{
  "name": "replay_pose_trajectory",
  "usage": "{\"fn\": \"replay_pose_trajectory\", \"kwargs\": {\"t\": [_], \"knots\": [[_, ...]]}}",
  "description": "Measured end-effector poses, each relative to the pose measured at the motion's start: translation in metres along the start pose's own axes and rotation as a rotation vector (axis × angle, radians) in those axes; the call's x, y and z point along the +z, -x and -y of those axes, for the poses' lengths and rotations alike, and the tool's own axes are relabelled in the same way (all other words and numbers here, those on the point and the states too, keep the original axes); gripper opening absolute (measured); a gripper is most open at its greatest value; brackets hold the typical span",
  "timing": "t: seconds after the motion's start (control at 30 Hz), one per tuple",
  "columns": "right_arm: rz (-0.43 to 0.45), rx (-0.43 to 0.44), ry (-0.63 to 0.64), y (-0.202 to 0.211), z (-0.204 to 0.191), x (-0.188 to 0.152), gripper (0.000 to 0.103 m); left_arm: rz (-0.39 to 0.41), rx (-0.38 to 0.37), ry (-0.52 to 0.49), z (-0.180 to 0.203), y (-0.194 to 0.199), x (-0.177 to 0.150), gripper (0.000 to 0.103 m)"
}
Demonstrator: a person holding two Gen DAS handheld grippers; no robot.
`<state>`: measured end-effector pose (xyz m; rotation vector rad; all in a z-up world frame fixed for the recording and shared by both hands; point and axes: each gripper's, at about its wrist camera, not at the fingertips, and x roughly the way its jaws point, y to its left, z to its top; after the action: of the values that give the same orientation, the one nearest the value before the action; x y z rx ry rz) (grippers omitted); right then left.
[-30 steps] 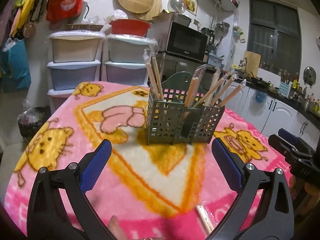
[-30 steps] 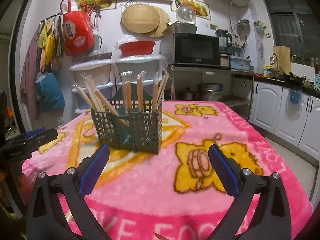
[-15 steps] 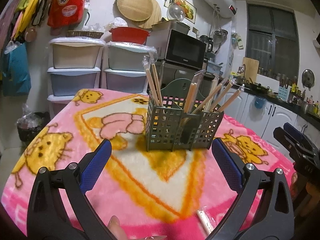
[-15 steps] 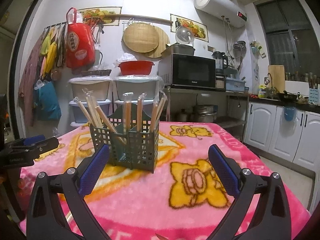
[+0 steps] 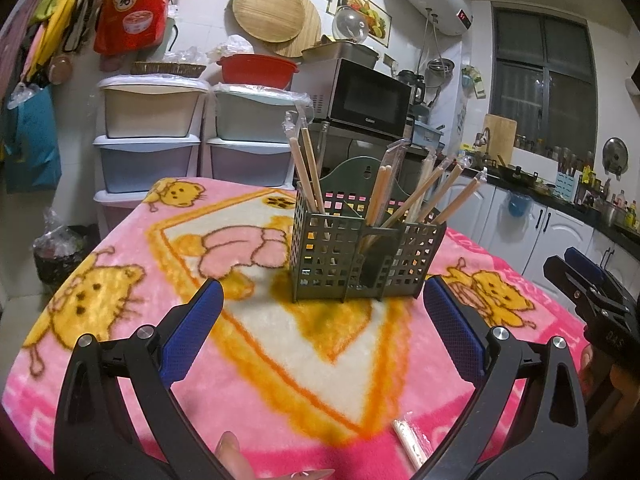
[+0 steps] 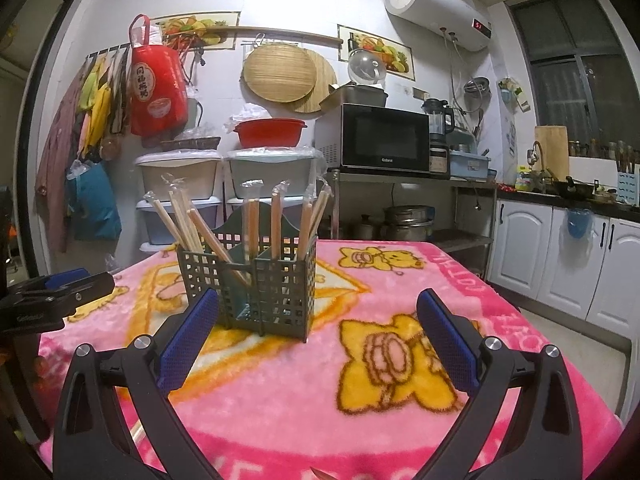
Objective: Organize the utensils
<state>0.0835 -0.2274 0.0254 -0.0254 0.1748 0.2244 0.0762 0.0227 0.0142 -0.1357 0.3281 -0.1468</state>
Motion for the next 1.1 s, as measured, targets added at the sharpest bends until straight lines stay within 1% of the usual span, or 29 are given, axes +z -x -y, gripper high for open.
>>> {"fn": "replay_pose_trajectory", "kwargs": {"t": [1.1], "knots": [[-0.004,-0.003,-0.005,0.0010,0.0015,-0.0010,0.096,-0.002,-0.004,-0.002,0.0014,0.0019,-0.0019,0.092]]}}
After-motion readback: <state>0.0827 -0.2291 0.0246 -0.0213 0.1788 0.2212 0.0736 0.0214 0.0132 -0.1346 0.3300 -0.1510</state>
